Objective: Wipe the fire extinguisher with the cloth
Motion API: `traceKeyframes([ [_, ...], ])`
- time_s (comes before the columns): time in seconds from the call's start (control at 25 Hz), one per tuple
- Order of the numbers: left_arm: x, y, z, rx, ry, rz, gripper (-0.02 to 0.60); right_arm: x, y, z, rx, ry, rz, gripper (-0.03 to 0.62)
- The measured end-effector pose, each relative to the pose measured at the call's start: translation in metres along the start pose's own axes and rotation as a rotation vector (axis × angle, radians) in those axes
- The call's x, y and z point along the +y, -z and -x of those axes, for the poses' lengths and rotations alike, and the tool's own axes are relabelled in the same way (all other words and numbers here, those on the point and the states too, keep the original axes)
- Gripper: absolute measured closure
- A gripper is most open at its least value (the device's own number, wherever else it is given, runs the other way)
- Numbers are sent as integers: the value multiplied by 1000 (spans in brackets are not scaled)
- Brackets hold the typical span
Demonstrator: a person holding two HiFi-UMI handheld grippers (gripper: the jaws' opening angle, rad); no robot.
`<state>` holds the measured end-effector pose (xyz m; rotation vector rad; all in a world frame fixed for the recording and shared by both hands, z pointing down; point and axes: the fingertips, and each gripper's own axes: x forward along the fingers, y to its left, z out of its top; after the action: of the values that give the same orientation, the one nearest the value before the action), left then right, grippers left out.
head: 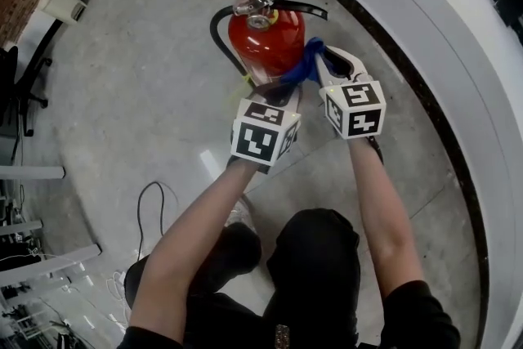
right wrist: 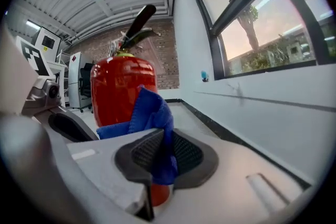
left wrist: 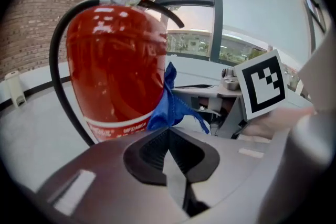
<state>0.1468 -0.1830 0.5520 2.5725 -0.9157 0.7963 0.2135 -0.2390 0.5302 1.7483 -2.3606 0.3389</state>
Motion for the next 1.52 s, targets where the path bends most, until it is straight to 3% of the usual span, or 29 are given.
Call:
traceKeyframes([
  [0.24, 31, 44, 5, 71, -25, 31, 577, -6, 49, -16, 71, 29, -67, 546],
  [0.32, 31, 50, 8, 98, -9, -5, 578, -3, 61, -14, 88, 41, -78, 546],
  [0.52, 18, 63, 31, 171, 86, -189, 578, 23, 66, 6, 86, 23, -56, 546],
  [0.6, 19, 65, 42, 159, 98, -205, 577, 37, 65, 11, 78, -3, -38, 546],
  [0.8, 44, 65, 52, 96, 40, -130, 577, 68, 64, 21, 97, -91, 4, 545],
  [1.08, 62, 73, 35, 37, 37, 60, 577, 94, 69, 13, 124, -160, -128, 545],
  [1.24, 73, 64, 21, -2, 36, 88, 577, 108, 68, 10, 123, -183, -167, 545],
  [1.52, 110, 46, 14, -62, -45, 117, 578, 140, 46, -4, 97, -247, -142, 545],
])
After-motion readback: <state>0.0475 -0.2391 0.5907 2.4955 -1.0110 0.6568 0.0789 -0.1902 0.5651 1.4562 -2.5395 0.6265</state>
